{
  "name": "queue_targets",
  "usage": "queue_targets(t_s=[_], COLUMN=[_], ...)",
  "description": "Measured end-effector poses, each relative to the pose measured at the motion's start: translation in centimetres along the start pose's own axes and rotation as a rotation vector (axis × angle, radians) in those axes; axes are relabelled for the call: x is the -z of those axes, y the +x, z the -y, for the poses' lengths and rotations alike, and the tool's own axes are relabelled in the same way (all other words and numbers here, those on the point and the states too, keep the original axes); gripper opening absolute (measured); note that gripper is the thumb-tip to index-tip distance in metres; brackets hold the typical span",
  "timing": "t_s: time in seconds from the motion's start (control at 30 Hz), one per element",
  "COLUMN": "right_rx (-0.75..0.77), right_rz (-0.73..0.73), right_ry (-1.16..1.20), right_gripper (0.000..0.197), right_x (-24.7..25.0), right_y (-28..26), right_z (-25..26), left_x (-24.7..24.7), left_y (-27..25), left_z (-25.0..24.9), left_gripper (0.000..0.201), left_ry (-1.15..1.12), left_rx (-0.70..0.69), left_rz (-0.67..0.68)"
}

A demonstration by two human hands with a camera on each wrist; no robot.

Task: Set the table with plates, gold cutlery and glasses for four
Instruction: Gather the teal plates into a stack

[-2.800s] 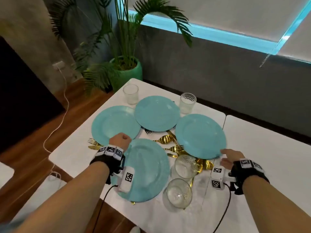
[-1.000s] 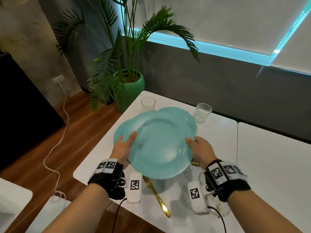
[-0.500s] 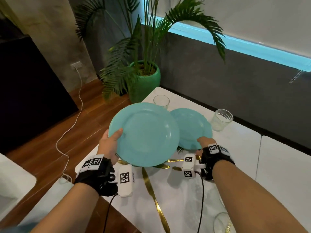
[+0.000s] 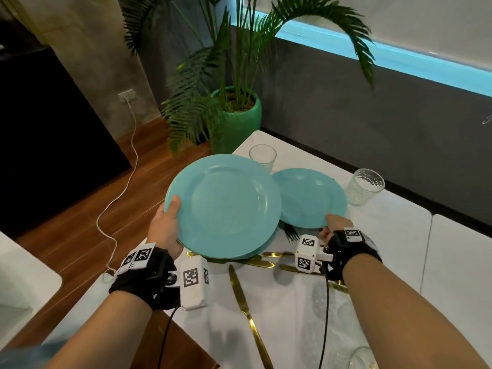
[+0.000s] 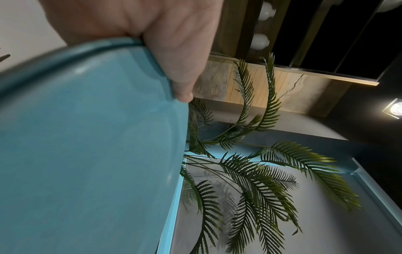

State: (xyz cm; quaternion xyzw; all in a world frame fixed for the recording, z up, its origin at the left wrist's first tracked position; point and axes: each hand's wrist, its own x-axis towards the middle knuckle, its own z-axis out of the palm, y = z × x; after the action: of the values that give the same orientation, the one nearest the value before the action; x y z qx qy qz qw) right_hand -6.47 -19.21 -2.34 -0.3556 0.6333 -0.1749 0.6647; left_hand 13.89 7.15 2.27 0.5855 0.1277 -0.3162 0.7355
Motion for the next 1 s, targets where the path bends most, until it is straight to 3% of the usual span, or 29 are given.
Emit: queue_targets(t_s=[0.13,0.23,0.3,0.4,0.5,0.6,0.83,1.0], right_rx=[0.053,0.128,0.211,0.394,0.503,0.482,0.397,0.434], right_rz=[-0.046,-0.030,-0.063,-0.132,-0.107,0.028,0.269,0.217], right_ry=[0.111,0.129,0.099,0.028,0.014,0.002,-0.163,-0.319], right_gripper=[0.013,0.019,0.013,0.026,0.033,0.022,0.028,0.013], right_x=[-0.5,0.3,1.3,3.2,4.1,2.9,-1.0,-2.3], right_y=[-2.8,-5.4,-7.5,-10.9,-14.1,-17.0,-18.0,-16.7], right_z=[0.8,1.9,3.0,4.8,5.7,4.9,0.2,-2.2], left_x=[0.7,1.6,2.3,2.8,2.5,1.5,0.8,1.8], left_y=[-0.2,-0.8,-1.2,-1.8,-2.6,-3.7,-5.4,-5.5], left_z=[0.0,-0.6,-1.2,-2.1,-2.5,-1.9,0.3,0.6], left_gripper=[0.044,0.043,0.043,0.043,0.047,0.045,0.047,0.055], left_ry=[-0.014,-0.015,-0.021,-0.007,0.040,0.046,0.007,-0.087], left_rx=[-0.036,-0.054,-0.065,-0.118,-0.144,-0.111,-0.054,0.000], left_rz=[0.008,-0.029,-0.073,-0.133,-0.137,-0.062,0.088,0.147])
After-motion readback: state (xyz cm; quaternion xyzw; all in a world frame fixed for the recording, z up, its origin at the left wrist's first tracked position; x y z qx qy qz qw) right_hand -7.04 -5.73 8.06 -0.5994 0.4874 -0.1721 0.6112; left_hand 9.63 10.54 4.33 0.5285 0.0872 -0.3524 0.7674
